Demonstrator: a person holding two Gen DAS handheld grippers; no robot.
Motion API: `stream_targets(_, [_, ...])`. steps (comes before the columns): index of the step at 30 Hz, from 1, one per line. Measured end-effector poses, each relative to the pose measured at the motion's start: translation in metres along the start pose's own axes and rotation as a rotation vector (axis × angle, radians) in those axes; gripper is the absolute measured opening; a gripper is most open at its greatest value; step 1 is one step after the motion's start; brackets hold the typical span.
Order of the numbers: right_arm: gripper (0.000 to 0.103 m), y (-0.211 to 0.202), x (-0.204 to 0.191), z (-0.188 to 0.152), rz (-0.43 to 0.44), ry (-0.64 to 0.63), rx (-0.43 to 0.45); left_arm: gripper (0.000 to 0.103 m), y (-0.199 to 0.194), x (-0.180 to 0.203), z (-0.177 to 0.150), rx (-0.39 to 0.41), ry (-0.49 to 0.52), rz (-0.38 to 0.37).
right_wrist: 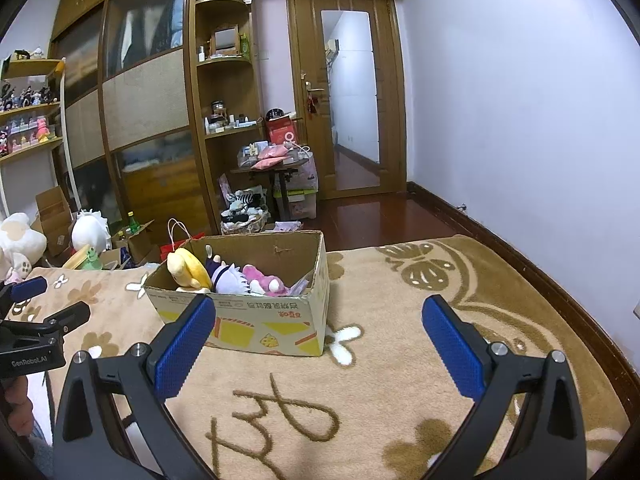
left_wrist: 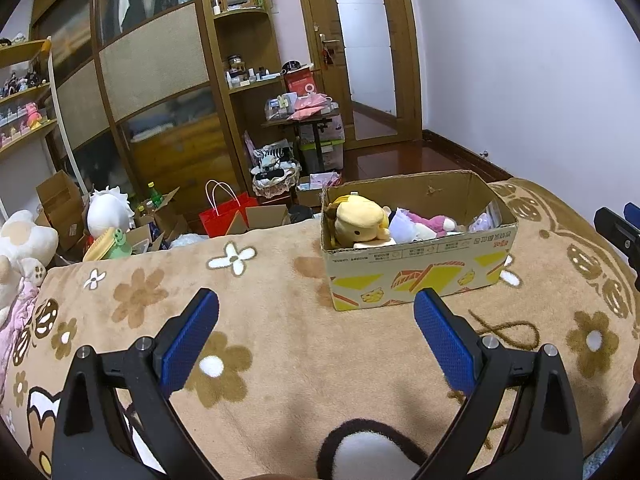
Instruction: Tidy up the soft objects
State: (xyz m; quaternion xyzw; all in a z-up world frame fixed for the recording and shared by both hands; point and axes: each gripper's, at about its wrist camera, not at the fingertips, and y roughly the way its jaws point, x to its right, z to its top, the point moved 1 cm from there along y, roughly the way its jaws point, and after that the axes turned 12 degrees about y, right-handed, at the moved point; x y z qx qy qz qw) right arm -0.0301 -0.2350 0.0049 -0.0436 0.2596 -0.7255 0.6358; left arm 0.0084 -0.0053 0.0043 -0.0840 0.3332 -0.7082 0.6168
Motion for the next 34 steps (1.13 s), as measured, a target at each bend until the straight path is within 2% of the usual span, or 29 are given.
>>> stream_targets(34, [0.103, 0.0, 0.0029, -0.0003, -0.01, 0.01, 0.004, 0.097, -0.0004, -0.0017, -0.0037, -0.004, 0.011, -0.006])
